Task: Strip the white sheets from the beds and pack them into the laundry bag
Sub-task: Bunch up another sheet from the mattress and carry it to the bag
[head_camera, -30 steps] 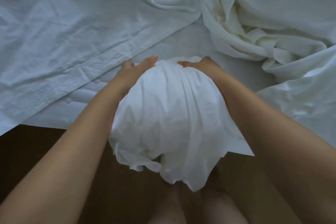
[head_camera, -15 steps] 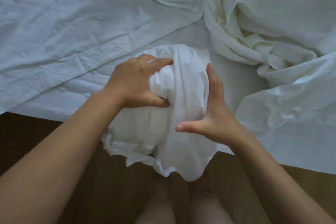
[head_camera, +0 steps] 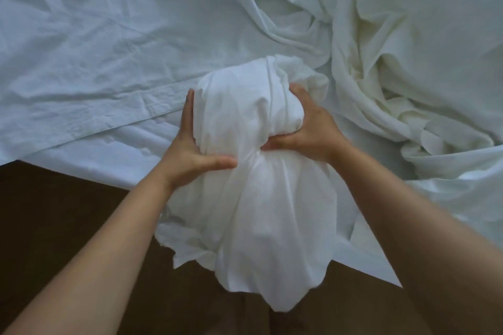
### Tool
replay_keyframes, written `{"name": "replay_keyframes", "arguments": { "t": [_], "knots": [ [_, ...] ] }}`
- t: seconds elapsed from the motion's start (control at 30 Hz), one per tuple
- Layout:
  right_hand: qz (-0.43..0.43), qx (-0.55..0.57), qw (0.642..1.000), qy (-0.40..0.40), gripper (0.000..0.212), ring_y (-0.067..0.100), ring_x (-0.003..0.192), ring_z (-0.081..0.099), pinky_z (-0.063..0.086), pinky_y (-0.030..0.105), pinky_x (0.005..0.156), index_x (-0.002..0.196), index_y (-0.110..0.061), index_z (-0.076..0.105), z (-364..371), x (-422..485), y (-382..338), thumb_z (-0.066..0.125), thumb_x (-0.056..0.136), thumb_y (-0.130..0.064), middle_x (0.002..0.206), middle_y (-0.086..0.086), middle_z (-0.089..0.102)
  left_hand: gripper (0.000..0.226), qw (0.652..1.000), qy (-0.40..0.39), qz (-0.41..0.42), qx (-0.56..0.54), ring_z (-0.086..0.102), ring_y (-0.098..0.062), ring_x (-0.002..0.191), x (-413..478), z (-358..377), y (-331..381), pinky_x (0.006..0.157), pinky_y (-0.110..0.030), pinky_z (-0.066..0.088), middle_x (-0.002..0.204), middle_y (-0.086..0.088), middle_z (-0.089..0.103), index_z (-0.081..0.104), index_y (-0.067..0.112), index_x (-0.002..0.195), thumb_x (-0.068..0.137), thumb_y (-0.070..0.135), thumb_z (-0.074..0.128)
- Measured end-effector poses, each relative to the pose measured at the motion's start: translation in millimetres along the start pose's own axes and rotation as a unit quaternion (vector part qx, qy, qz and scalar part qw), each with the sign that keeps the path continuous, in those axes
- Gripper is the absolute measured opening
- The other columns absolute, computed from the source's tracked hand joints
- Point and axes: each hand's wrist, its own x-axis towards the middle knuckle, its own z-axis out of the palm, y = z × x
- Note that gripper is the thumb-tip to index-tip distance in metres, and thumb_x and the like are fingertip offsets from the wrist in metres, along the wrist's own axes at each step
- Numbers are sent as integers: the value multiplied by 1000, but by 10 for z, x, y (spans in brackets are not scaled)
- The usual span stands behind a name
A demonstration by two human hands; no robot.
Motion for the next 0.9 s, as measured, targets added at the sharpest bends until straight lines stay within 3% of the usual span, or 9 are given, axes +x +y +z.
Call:
{"name": "replay_keyframes", "arguments": {
  "t": [0.07, 0.17, 0.23, 0.3, 0.37, 0.47, 0.57, 0.73, 0.9],
  "knots": [
    [-5, 29, 999, -13, 77, -5, 100, 59, 46, 21, 88, 113, -37, 59, -24, 119, -38, 86, 45, -59, 105, -28, 62, 129, 998, 14, -12, -59, 43, 0, 125, 81, 4, 75, 96, -11, 40, 146, 10, 36, 17, 26, 150, 38, 46, 80],
    [62, 90, 991, -77, 30, -8, 84, 64, 48, 14, 77, 89, -34, 67, -218, 259, -130, 83, 65, -42, 94, -20, 68, 81, 993, 72, -38, -91, 66, -10, 98, 232, -46, 372, 78, -23, 54, 110, 4, 68, 58, 19, 120, 46, 42, 81],
    [143, 121, 957, -222, 37, -1, 92, 66, 50, 18, 83, 102, -33, 65, -406, 285, -211, 71, 72, -55, 110, -13, 68, 44, 990, 86, -98, -49, 66, -12, 88, 293, -121, 559, 70, -20, 50, 92, 9, 70, 69, 21, 101, 63, 42, 76],
    [173, 118, 936, -282, 37, -10, 101, 56, 41, 8, 87, 123, -32, 54, -437, 203, -290, 48, 91, -50, 129, -17, 56, 59, 986, 37, -159, 35, 61, -9, 91, 300, -168, 621, 72, -19, 42, 99, 9, 66, 69, 21, 111, 66, 58, 63],
    [173, 83, 957, -217, 50, -2, 113, 44, 31, 11, 88, 139, -28, 42, -347, 93, -237, 42, 95, -50, 144, -10, 43, 92, 974, 14, -203, 103, 56, -18, 110, 309, -155, 637, 87, -24, 40, 127, -2, 58, 55, 16, 133, 57, 69, 59],
    [249, 63, 966, -6, 82, 24, 130, 42, 32, 29, 92, 146, -20, 32, -205, -57, -242, 55, 82, -66, 147, 5, 38, 87, 961, 53, -266, 61, 54, -27, 119, 414, -65, 598, 100, -36, 43, 139, -7, 51, 39, 10, 143, 73, 51, 71],
    [154, 77, 963, 207, 91, 22, 138, 25, 23, 32, 108, 148, -24, 23, -28, -417, -310, 59, 76, -67, 146, 7, 26, 86, 959, 45, -274, 56, 55, -28, 118, 509, -30, 541, 102, -39, 44, 139, -7, 52, 39, 10, 144, 74, 46, 73],
    [-7, -177, 974, 144, 112, 37, 140, 12, 25, 68, 101, 144, -44, 13, 646, -842, -415, 48, 47, -86, 151, 9, 7, 77, 959, 63, -275, 42, 57, -29, 113, 521, -56, 506, 98, -38, 45, 130, -9, 58, 49, 10, 135, 75, 53, 68],
    [36, -154, 980, 123, 108, 35, 139, 22, 34, 54, 104, 143, -45, 22, 386, -330, -434, 71, 51, -76, 154, 14, 19, 112, 996, 46, -63, 42, 21, -1, 137, -41, -207, 477, 105, -23, 23, 150, 16, 21, 15, 33, 151, 57, 75, 60]
  ]
}}
